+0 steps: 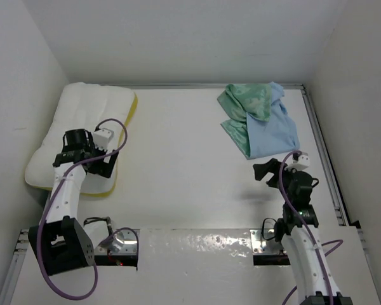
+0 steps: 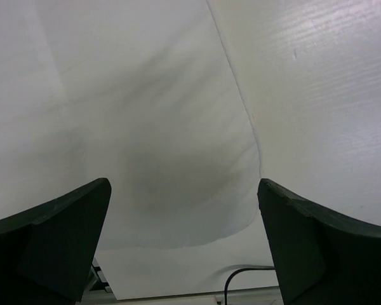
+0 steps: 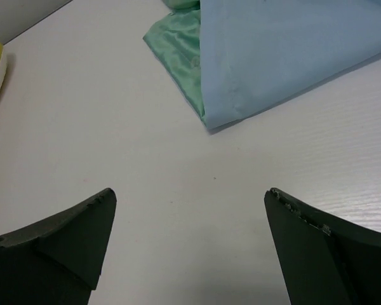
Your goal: Put the pillow into the pillowcase
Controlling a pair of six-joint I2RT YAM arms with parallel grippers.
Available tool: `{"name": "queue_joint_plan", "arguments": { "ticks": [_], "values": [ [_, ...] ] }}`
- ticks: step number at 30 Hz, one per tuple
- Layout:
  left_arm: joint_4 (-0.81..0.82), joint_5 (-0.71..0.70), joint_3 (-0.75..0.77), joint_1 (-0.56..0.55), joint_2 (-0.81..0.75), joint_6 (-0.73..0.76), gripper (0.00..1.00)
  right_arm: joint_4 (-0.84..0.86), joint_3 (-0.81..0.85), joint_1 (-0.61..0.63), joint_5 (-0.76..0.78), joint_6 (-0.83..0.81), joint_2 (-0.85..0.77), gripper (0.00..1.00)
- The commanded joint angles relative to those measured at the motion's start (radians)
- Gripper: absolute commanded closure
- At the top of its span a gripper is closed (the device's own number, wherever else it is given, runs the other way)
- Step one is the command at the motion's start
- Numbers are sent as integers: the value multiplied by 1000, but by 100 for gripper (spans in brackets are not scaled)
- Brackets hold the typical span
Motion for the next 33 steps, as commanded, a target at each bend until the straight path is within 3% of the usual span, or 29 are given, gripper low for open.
{"name": "queue_joint_plan", "arguments": {
  "ticks": [1,4,5,6,7,8,9,10,11,12,13,14,16,18,23,28,30,33],
  "values": [
    [74,-40,61,4,-1,-93,0,-77,112,1,59,-18,6,1],
    [0,86,144,12,19,-104,0,-128,181,1,111,14,45,1],
    [-99,251,201,13,52,16,0,-110,195,1,107,14,69,1],
    [-159,329,228,12,78,107,0,-60,202,1,107,-4,86,2],
    [-197,371,248,7,108,169,0,-9,202,1,-24,-109,109,11],
    [-211,281,300,-32,146,200,2,60,211,1,-87,-151,147,23],
    [-195,147,334,-81,242,149,22,67,245,1,-54,-168,271,51],
    [-166,-37,354,-180,293,110,34,29,367,1,13,-154,358,64],
    [-129,-230,365,-218,348,76,39,-23,450,-1,94,-153,453,70],
    [-70,-496,374,-239,437,71,37,-159,536,1,166,-148,555,67],
    [-64,-515,388,-244,467,87,32,-233,733,1,300,-144,761,36],
    [-86,-405,437,-244,485,102,1,-310,839,1,332,-148,863,28],
    [-92,-268,451,-244,496,160,0,-444,1069,2,348,-179,1112,9],
    [-78,-189,407,-279,493,223,0,-434,1139,4,333,-187,1216,1],
    [63,-408,212,-315,575,225,0,-367,1253,36,308,-193,1443,3],
    [163,-616,203,-313,677,34,0,-360,1284,126,283,-208,1543,10],
    [187,-663,210,-313,657,-40,0,-334,1262,157,294,-202,1559,12],
    [233,-735,191,-313,614,-79,0,-331,1235,172,300,-174,1574,23]
  ]
}}
